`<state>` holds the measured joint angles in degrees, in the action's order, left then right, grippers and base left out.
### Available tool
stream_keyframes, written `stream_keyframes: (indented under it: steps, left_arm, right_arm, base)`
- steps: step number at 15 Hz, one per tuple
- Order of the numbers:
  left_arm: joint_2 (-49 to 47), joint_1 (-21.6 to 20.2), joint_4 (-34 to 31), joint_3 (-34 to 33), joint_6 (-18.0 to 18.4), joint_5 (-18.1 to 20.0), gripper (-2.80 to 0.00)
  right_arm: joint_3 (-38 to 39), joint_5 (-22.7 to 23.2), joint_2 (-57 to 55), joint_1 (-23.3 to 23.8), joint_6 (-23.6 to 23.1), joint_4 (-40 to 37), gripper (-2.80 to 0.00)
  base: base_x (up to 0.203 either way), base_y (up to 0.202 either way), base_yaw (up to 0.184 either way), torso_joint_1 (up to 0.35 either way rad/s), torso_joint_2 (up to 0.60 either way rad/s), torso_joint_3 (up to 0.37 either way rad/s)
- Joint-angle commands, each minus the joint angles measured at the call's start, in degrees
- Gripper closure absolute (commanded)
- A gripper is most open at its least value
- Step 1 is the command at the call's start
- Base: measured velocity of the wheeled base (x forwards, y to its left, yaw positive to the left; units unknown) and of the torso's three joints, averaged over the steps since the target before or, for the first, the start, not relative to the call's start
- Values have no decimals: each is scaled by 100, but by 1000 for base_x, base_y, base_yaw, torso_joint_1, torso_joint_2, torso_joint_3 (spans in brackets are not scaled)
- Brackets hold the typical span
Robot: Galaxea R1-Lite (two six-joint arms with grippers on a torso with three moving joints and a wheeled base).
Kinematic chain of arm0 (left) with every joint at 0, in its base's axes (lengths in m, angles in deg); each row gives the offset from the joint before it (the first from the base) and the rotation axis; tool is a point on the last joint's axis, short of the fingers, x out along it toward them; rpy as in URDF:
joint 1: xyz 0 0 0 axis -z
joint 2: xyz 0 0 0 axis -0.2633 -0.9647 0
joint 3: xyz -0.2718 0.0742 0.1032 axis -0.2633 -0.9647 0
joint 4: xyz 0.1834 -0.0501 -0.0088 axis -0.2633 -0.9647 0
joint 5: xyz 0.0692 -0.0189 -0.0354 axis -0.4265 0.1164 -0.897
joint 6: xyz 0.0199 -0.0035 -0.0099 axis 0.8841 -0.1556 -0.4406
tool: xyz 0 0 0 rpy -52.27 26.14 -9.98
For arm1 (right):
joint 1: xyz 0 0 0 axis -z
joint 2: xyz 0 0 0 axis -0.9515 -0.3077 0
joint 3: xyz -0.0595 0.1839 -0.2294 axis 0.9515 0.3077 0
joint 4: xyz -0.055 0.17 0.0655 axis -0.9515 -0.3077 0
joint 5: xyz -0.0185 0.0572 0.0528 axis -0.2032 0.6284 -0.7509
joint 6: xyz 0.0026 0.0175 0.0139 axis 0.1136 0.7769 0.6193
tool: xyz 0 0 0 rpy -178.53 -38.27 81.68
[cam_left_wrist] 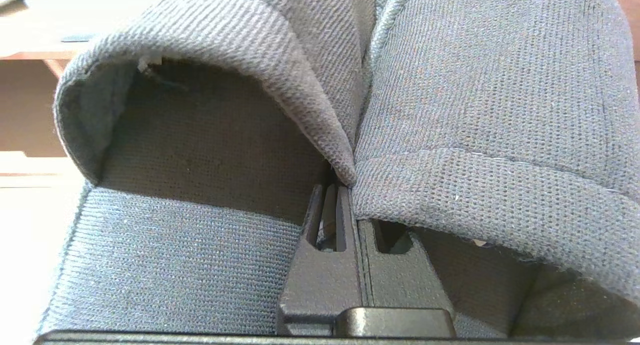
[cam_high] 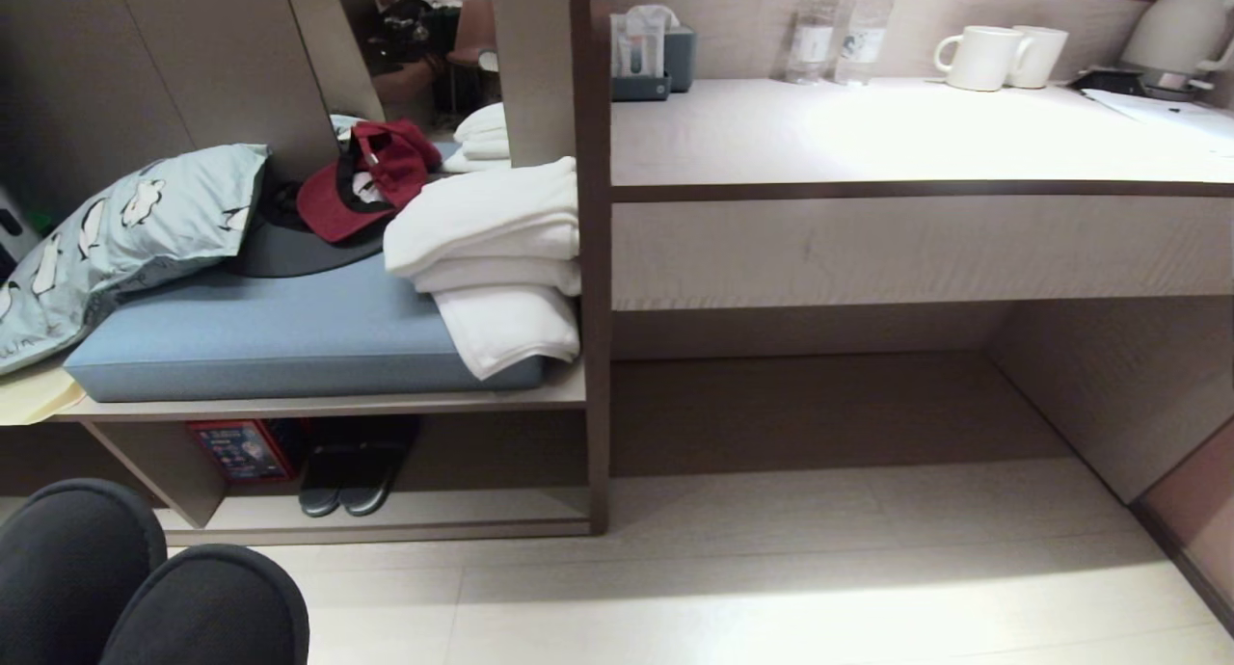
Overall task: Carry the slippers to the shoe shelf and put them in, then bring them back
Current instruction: Place the slippers into the shoe cabinet
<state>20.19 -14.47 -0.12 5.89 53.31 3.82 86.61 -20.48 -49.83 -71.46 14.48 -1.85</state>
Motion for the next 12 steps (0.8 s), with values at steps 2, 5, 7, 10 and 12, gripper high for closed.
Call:
stream_keyframes:
  steps: [2,5,7,10,12]
  left_arm:
    - [1,0,0,0,-3,-3,0]
    - [1,0,-8,0,-3,-1,0]
    - [1,0,0,0,-3,-1,0]
    - [1,0,-9,0,-3,5,0]
    - [1,0,-8,0,-3,-4,0]
  right_arm:
    - [229,-1,224,-1,-3,1,0]
    - [229,-1,224,-1,-3,2,0]
    - [229,-1,224,-1,-3,-3,0]
    - [229,-1,224,-1,-3,2,0]
    - [229,-1,224,-1,-3,2,0]
  base:
    - [0,192,0,6,2,-1]
    - [0,91,1,2,2,-1]
    - [0,0,0,0,0,0]
    - [0,0,0,0,0,0]
    - [0,0,0,0,0,0]
